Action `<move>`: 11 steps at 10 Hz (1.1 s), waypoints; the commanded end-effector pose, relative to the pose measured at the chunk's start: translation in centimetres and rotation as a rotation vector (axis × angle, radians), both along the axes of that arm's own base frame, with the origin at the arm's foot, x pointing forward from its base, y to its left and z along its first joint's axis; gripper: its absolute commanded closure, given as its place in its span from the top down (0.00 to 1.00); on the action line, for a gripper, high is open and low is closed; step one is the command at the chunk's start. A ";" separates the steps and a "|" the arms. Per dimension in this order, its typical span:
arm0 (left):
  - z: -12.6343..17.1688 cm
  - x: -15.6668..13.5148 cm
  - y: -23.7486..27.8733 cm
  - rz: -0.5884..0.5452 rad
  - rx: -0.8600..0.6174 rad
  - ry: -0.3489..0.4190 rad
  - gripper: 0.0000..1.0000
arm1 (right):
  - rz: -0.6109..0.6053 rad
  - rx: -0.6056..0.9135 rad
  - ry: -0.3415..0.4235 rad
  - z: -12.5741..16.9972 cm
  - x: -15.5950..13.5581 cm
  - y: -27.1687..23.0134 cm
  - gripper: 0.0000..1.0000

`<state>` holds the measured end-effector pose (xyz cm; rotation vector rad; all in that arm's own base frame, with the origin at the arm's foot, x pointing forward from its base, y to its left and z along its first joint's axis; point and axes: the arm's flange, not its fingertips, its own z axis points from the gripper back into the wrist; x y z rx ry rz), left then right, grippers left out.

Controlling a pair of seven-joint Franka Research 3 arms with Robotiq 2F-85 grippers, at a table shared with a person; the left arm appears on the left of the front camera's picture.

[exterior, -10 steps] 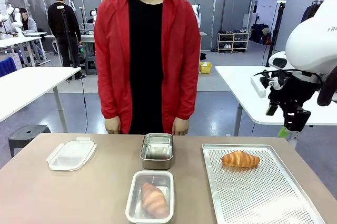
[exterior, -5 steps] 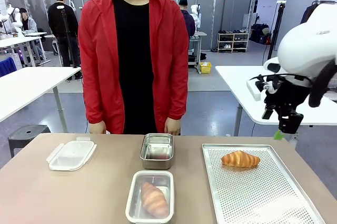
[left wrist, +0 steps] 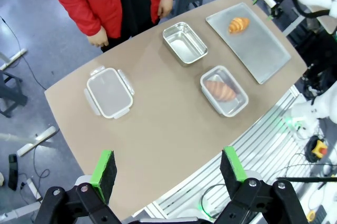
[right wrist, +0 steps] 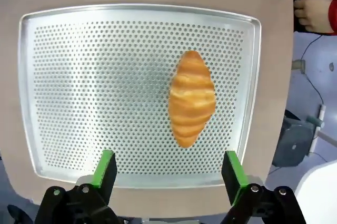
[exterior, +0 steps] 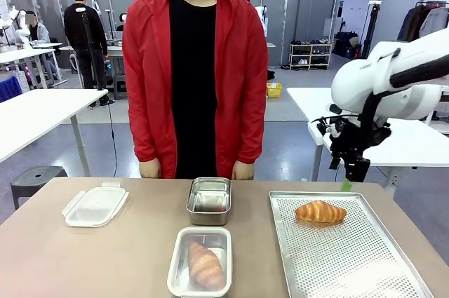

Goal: Place the bread into the airtight container.
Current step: Pick up a Butter Roll and place it into an empty Airtight Container.

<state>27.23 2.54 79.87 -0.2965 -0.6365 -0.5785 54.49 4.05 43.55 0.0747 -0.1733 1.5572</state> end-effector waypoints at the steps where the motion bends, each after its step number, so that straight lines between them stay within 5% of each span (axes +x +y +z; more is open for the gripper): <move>1: 0.1 0.0 0.0 -0.018 0.001 -0.013 1.00 | 0.022 0.010 -0.008 -1.0 2.3 -0.1 1.00; 7: 0.1 0.0 0.0 -0.018 0.001 -0.013 1.00 | 0.062 -0.036 0.100 -8.0 6.3 0.0 1.00; 11: 0.1 0.0 0.0 -0.018 0.001 -0.013 1.00 | 0.042 -0.025 0.130 -9.6 6.9 0.2 1.00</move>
